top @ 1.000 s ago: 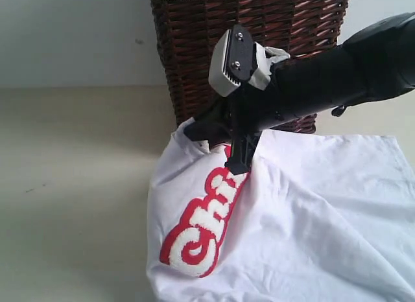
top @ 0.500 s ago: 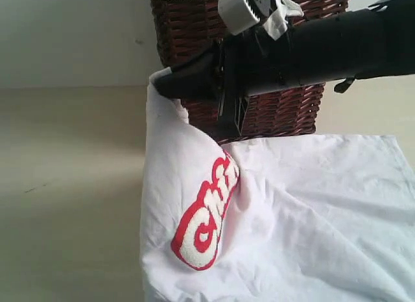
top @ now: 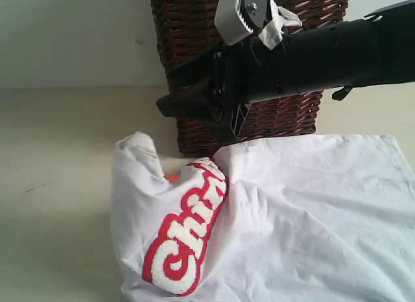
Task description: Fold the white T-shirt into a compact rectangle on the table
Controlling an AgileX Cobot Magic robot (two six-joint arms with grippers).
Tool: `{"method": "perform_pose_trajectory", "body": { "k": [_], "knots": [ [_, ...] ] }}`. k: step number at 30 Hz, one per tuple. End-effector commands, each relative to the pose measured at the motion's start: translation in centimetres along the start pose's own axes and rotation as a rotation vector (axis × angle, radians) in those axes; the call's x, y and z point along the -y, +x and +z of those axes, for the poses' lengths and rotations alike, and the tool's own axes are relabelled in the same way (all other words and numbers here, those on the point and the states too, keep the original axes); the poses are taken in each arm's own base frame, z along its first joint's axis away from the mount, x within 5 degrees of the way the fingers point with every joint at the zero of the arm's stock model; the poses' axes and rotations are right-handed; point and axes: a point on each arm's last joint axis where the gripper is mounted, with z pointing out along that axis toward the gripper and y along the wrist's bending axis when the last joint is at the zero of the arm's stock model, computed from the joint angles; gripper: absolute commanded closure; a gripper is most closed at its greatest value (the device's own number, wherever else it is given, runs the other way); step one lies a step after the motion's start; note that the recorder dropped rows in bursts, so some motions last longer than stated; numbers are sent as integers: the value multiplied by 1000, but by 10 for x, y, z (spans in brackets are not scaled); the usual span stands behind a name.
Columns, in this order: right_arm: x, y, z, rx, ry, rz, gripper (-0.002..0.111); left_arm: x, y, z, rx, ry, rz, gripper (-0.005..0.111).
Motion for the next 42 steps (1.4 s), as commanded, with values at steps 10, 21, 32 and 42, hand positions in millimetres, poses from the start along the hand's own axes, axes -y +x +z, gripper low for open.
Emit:
{"method": "perform_pose_trajectory", "body": {
  "k": [10, 21, 32, 42],
  "knots": [
    [30, 44, -44, -377, 196, 316, 81, 1, -2, -1, 21, 8, -2, 107],
    [35, 190, -101, -968, 139, 537, 108, 1, -2, -1, 21, 8, -2, 107],
    [36, 255, -170, -1214, 298, 623, 108, 1, -2, -1, 21, 8, -2, 107],
    [43, 258, -209, -1194, 393, 562, 104, 1, -2, -1, 21, 8, -2, 107]
  ]
}}
